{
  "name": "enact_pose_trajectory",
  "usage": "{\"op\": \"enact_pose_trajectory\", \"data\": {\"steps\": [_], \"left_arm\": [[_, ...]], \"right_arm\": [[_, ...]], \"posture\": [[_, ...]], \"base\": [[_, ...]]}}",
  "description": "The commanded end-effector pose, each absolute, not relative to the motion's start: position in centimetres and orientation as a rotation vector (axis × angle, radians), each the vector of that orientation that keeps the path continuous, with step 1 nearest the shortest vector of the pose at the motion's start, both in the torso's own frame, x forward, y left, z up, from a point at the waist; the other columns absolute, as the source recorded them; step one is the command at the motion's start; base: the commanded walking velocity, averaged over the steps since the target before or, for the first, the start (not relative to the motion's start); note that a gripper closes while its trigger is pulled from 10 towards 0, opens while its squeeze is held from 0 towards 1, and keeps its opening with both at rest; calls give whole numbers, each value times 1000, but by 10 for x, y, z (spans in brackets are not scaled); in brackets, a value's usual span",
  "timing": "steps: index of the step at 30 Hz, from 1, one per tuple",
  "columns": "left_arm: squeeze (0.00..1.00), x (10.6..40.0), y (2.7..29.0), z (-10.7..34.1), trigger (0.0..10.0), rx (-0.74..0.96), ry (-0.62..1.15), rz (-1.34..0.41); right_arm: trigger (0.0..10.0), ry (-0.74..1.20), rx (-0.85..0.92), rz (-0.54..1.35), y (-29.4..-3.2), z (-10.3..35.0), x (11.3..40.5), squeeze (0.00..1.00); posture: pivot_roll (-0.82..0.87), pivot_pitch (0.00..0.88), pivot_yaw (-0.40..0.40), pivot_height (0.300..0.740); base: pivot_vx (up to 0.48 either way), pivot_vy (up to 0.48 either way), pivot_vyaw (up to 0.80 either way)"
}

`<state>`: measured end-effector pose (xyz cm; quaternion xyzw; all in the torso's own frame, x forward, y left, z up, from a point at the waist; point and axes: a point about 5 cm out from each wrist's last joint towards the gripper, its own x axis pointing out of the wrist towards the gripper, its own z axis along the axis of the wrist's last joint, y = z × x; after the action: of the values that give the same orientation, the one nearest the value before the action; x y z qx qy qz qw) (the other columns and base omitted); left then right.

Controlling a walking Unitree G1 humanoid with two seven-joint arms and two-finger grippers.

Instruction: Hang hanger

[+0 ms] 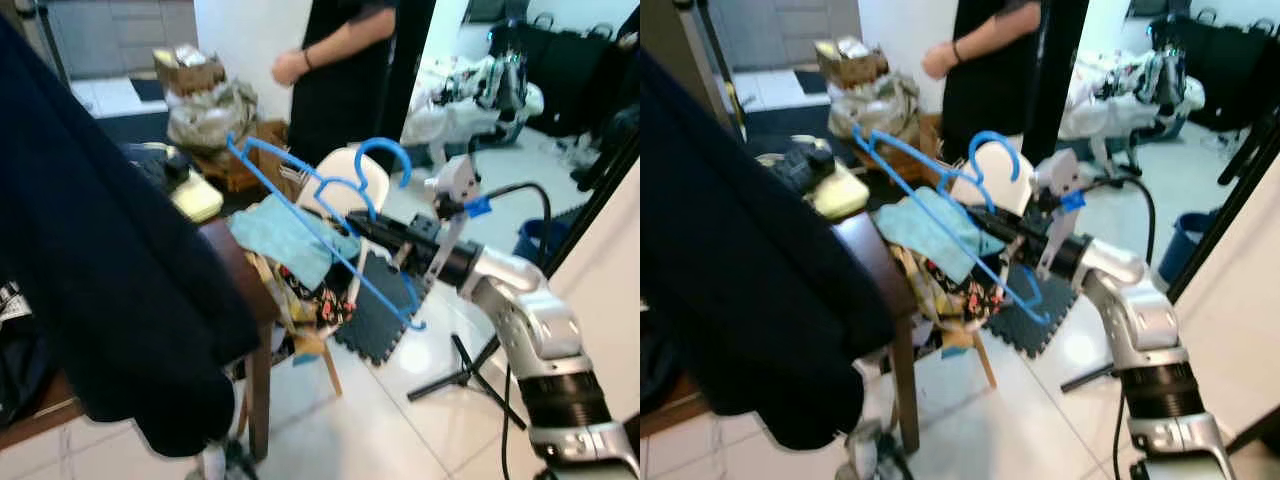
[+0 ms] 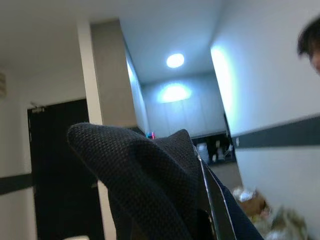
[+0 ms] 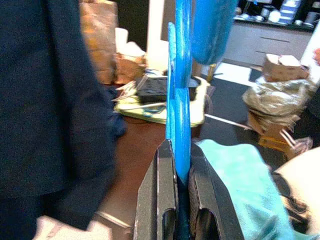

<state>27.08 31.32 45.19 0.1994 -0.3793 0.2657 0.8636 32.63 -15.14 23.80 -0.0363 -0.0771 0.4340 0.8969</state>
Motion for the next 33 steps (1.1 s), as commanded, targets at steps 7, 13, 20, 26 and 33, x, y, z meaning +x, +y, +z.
{"op": "enact_pose_trajectory", "data": {"steps": [7,13,20,26,33], "left_arm": [[0,318,307,354,10000,375,-452,480],[0,320,327,244,10000,299,-116,576],[0,312,338,213,10000,231,-8,619],[0,314,324,201,10000,218,20,554],[0,311,311,179,10000,254,103,490]], "right_arm": [[10000,-147,-142,874,-158,235,328,0],[10000,-120,-188,820,-168,236,329,0],[10000,-90,-233,815,-165,229,328,0],[10000,-87,-256,803,-166,231,329,0],[10000,-59,-295,790,-171,229,329,0]], "posture": [[-41,0,-51,740],[-58,0,-49,740],[-57,0,-49,740],[-64,0,-47,740],[-72,0,-47,740]], "base": [[0,0,0],[0,0,0],[0,0,0],[0,0,0],[0,0,0]]}}
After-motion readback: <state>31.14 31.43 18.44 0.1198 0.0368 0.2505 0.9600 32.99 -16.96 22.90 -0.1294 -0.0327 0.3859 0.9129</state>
